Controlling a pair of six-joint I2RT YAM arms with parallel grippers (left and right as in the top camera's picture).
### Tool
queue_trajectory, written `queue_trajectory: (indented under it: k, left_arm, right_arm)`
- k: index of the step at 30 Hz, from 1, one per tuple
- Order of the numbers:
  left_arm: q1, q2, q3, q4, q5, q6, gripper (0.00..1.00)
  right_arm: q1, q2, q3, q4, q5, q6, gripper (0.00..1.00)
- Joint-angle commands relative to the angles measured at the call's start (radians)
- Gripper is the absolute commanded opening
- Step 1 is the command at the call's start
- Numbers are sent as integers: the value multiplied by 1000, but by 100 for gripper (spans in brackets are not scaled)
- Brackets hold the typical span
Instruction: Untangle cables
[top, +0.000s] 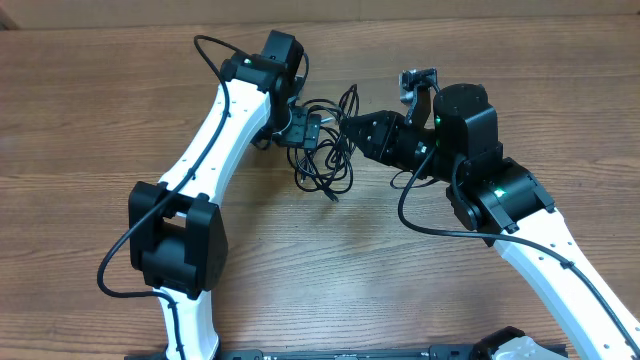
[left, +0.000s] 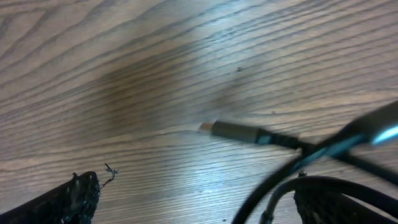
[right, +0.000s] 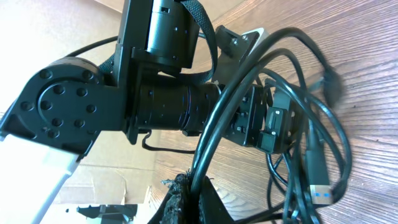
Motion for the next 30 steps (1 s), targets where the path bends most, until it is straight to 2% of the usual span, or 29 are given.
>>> queue_trajectory:
  k: [1,14,19,21,23,24,25,26,27,28,30]
  left_arm:
    - [28,-22,-20,-10,-41,-24,100]
    - [70,-17,-21,-16,-41,-16,100]
    - [71,-17,-21,-18,-40,14,100]
    - [71,-17,-21,-18,-39,14,86]
    - [72,-17,-21,-18,-39,14,55]
    - [71,-17,-21,-17,-39,14,22]
    - [71,-17,-21,-17,-39,13,7]
    - [71,-17,-21,-17,-39,13,4]
    - [71,-17,-21,-16,-39,13,86]
    - [71,-17,-21,-15,-37,6,100]
    - [71,-17,-21,-15,-35,-3,99]
  right_arm:
    - [4,-46,33,21,-18,-10,4]
    - [4,-46,33,16,-19,-44,4]
    - [4,-45,33,6,-19,-135,4]
    - [4,-45,33,-10,-18,-193,4]
    - [4,-45,33,-34,-9,-248,4]
    - [4,-45,33,-68,38,-250,4]
    - [4,-45,33,-90,66,-246,4]
    - [4,-45,33,-108,87,-243,4]
    - [4,-45,33,-126,104,-243,4]
    - [4,-45,33,-145,121,-243,4]
    - [4,-45,33,-164,138,-243,4]
